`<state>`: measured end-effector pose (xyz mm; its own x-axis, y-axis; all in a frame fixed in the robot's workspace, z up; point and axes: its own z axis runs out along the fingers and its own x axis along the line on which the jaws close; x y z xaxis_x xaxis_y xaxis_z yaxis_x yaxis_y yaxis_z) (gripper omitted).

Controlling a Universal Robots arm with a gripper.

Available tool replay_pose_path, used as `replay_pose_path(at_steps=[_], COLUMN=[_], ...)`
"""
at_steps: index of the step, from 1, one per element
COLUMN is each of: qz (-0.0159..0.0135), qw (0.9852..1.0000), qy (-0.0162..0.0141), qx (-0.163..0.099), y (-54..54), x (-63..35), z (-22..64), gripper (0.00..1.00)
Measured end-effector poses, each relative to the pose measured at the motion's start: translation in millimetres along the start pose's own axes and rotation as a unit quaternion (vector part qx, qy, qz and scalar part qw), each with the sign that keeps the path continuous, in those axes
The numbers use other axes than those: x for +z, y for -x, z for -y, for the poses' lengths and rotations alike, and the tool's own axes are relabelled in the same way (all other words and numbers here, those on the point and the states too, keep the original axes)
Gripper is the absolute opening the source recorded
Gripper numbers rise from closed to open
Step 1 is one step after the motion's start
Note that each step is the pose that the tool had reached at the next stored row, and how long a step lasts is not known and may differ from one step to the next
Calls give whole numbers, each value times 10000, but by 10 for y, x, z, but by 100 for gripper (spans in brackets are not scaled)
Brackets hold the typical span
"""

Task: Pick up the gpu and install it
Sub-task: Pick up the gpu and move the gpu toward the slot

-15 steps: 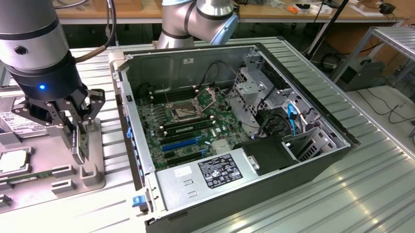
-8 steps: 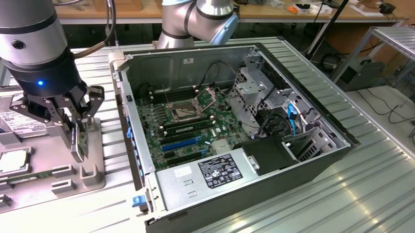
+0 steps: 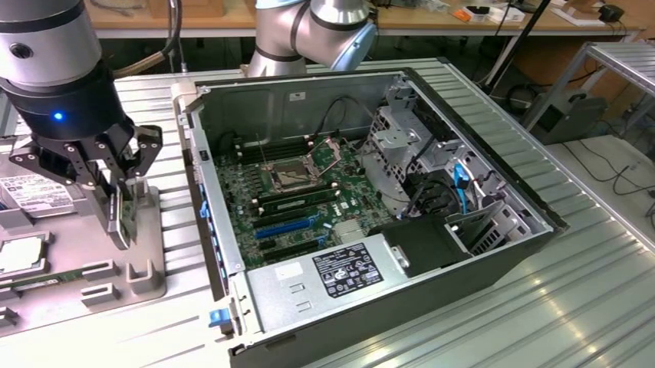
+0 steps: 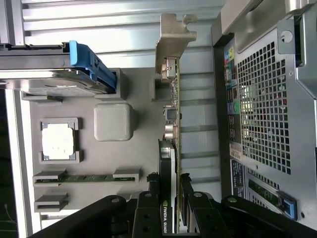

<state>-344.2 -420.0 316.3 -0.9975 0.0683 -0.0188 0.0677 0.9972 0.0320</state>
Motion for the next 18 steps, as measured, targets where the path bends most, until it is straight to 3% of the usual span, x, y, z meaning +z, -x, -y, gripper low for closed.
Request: replay_pose_path(at_steps=[18], qz=[1], qw=[10000], qy=[-17], qx=[1], y=[2], x=[-209], z=[-26], gripper=[27])
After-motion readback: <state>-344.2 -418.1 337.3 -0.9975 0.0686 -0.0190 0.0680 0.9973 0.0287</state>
